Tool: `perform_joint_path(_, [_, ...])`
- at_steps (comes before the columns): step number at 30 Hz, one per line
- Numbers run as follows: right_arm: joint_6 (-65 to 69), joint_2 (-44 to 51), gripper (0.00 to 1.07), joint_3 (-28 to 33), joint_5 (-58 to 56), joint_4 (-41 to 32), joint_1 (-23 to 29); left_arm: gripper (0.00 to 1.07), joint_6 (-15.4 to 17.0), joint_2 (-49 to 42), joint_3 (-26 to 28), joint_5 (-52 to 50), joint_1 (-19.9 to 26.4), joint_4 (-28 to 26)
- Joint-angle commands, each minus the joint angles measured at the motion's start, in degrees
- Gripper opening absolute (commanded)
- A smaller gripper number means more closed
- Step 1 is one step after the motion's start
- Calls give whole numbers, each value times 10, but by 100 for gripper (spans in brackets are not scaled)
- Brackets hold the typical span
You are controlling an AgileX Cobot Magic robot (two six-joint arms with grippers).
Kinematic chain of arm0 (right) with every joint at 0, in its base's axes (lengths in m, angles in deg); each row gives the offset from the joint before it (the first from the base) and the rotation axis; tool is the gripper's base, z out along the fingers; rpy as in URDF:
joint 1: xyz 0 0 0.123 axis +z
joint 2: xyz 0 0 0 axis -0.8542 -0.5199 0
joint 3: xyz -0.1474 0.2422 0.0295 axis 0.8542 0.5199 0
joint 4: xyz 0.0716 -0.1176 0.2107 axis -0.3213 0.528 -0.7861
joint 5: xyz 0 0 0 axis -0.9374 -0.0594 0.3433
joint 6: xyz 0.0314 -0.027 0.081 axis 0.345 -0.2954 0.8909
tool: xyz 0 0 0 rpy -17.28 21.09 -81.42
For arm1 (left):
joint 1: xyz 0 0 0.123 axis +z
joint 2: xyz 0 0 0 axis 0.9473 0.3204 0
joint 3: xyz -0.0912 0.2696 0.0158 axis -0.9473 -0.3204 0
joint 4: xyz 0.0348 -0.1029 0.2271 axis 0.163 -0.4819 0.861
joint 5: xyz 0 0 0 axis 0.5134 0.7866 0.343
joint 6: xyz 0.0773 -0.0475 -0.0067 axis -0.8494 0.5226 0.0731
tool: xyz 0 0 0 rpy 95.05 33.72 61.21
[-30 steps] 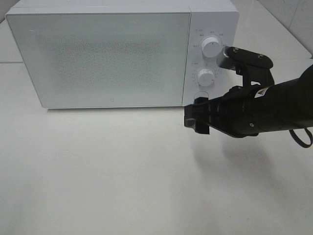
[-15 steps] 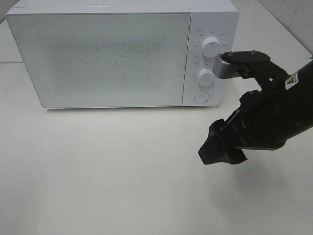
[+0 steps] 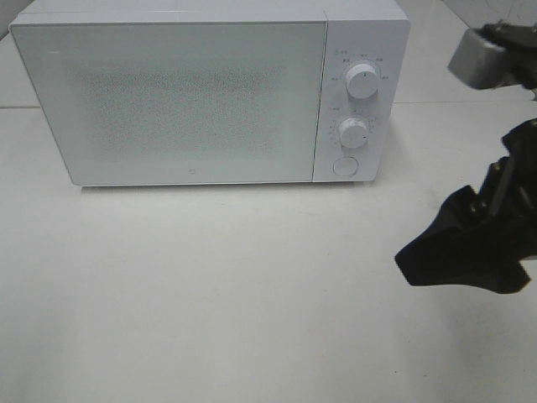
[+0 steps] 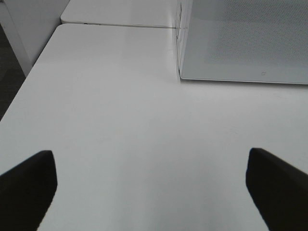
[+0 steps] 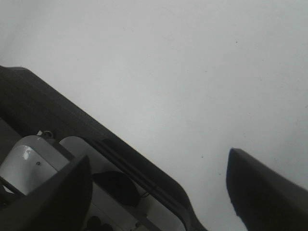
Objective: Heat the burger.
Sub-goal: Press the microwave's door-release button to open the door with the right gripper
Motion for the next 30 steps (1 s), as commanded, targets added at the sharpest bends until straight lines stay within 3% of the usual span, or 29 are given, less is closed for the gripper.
perform_joint_path(1, [26, 30, 75, -2, -17, 29, -3, 100, 5, -13, -1, -5, 2, 2])
perform_joint_path(7, [88, 97, 75, -2, -58, 85, -6, 100, 5, -13, -1, -5, 2, 2])
perform_joint_path(17, [62, 262, 75, 11, -101, 101, -162, 100, 5, -13, -1, -5, 2, 2])
perform_joint_path(24, [63, 400, 75, 57, -103, 136, -219, 100, 5, -13, -1, -5, 2, 2])
perform_joint_path(30, [71, 497, 75, 102, -103, 138, -230, 100, 5, -13, -1, -5, 2, 2])
